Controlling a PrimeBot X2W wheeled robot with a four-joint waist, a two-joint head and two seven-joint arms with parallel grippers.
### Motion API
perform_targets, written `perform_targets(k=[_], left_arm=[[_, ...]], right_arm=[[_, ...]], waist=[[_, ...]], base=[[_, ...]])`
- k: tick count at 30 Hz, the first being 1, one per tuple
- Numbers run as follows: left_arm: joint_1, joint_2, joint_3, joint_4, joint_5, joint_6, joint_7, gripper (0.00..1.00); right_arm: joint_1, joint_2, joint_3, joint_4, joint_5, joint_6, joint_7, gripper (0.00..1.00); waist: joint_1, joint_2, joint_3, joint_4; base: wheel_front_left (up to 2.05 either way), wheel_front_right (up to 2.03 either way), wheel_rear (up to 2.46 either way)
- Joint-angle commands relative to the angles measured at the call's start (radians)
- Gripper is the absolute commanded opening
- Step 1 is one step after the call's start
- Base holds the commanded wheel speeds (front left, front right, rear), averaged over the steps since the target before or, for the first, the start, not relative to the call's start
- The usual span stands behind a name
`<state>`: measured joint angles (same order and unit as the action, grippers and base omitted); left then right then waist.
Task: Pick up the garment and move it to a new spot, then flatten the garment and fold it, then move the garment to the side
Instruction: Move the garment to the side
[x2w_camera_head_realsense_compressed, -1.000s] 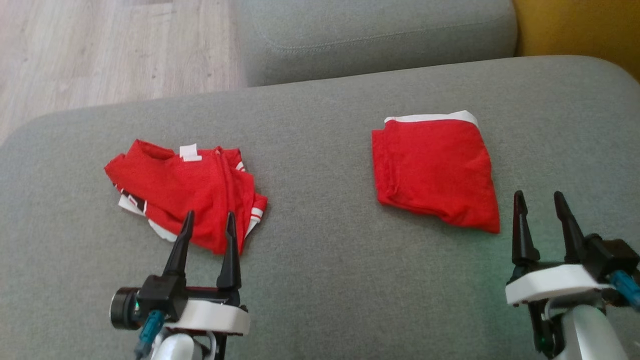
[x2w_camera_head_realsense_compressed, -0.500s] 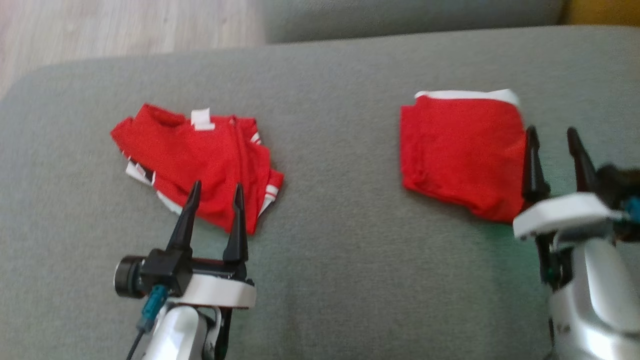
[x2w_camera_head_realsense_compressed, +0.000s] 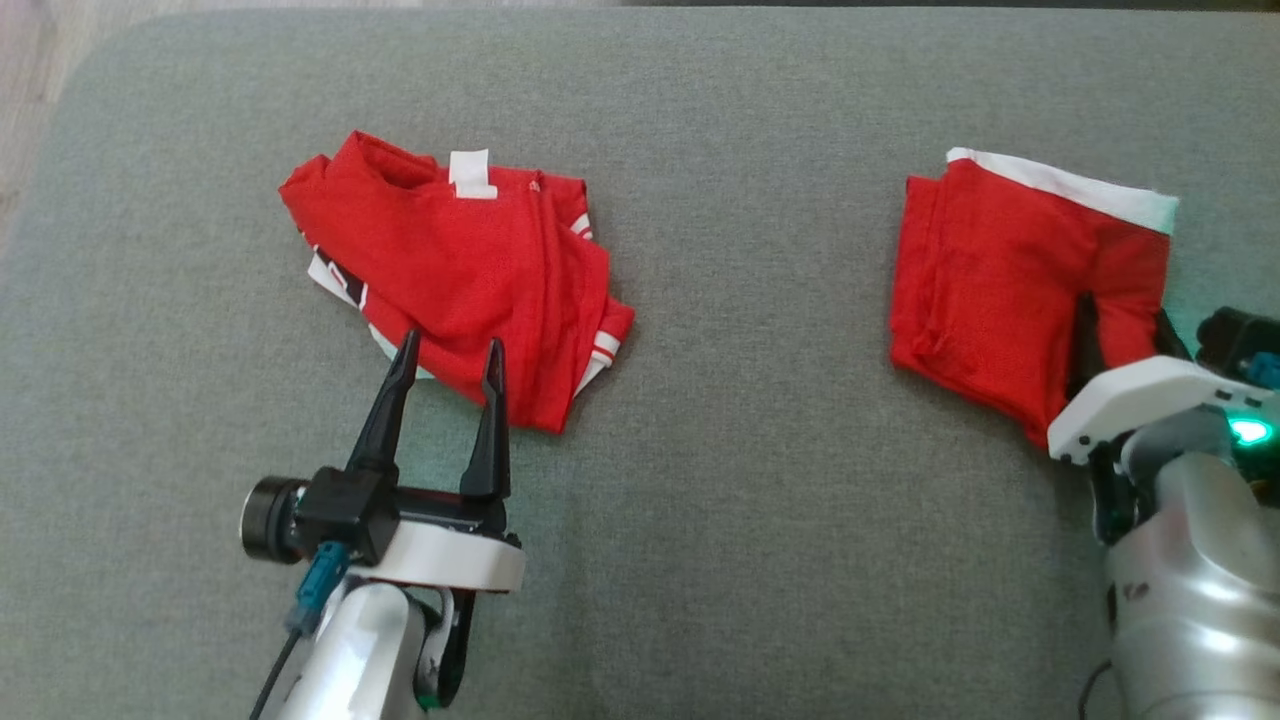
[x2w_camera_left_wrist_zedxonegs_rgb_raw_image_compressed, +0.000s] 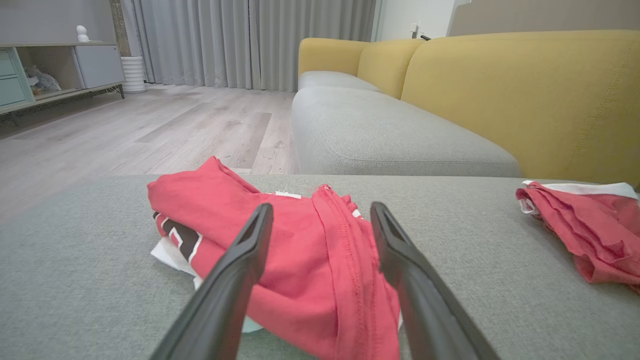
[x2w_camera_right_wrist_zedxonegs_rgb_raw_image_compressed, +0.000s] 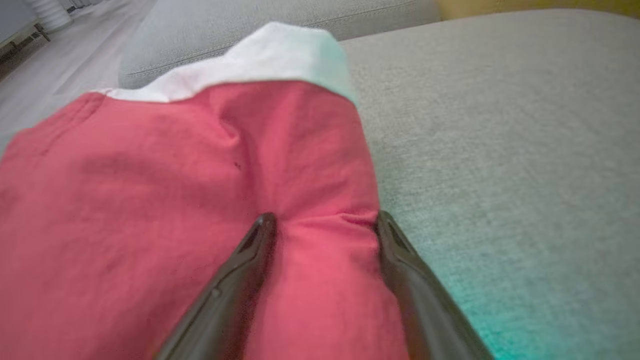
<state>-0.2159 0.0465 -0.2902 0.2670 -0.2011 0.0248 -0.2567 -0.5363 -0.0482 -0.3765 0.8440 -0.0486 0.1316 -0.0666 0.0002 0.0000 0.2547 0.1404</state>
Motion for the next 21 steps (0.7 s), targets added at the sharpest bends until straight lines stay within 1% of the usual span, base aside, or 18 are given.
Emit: perform_targets(k=[1,2,3,4,6,9,13,17,21], left_arm=[[-0.033,0.004,0.03,-0.026,0.006,-0.003,-0.005,1.0],[-0.033,0.004,0.032,-0.025,0.007,-0.003,-0.005,1.0],[-0.033,0.004,0.034,-0.025,0.008,-0.002,-0.005,1.0],[-0.032,0.004,0.037,-0.024,0.01,-0.001,-0.005,1.0],[-0.028,0.004,0.041,-0.025,0.012,0.001,-0.005,1.0],[-0.022,0.004,0.046,-0.028,0.013,0.002,-0.005,1.0],[-0.013,0.004,0.051,-0.032,0.013,0.003,-0.005,1.0],[-0.009,0.004,0.055,-0.038,0.013,0.002,-0.005,1.0],[-0.011,0.004,0.059,-0.046,0.014,0.0,-0.005,1.0]], right_arm=[[-0.035,-0.002,0.026,0.014,-0.007,-0.001,0.001,1.0],[-0.045,-0.002,0.031,0.042,-0.002,-0.001,0.002,0.96],[-0.054,-0.002,0.038,0.064,-0.003,-0.001,-0.004,0.19],[-0.061,-0.002,0.046,0.08,-0.009,-0.001,-0.014,0.0],[-0.074,-0.002,0.056,0.096,-0.032,-0.001,-0.036,0.0],[-0.088,-0.006,0.057,0.081,-0.1,-0.001,-0.065,0.0],[-0.104,-0.052,0.106,0.055,-0.168,-0.001,-0.066,0.0],[-0.106,-0.15,0.2,0.038,-0.199,-0.001,-0.043,0.0],[-0.1,-0.286,0.307,0.035,-0.201,-0.001,-0.011,0.0]], waist=[[-0.0002,0.0,-0.002,-0.001],[-0.0002,0.0,-0.004,-0.002],[-0.0002,0.0,-0.007,-0.005],[-0.0002,0.0,-0.01,-0.01],[-0.0002,0.0,-0.018,-0.021],[-0.0002,0.0,-0.032,-0.039],[-0.0002,0.0,-0.052,-0.058],[-0.0002,0.0,-0.061,-0.065],[-0.0002,0.0,-0.048,-0.061]], base=[[0.0,0.0,0.0],[0.0,0.0,0.0],[0.0,0.0,0.0],[0.0,0.0,0.0],[0.0,0.0,0.0],[0.0,0.0,0.0],[0.0,0.0,0.0],[0.0,0.0,0.0],[0.0,0.0,0.0]])
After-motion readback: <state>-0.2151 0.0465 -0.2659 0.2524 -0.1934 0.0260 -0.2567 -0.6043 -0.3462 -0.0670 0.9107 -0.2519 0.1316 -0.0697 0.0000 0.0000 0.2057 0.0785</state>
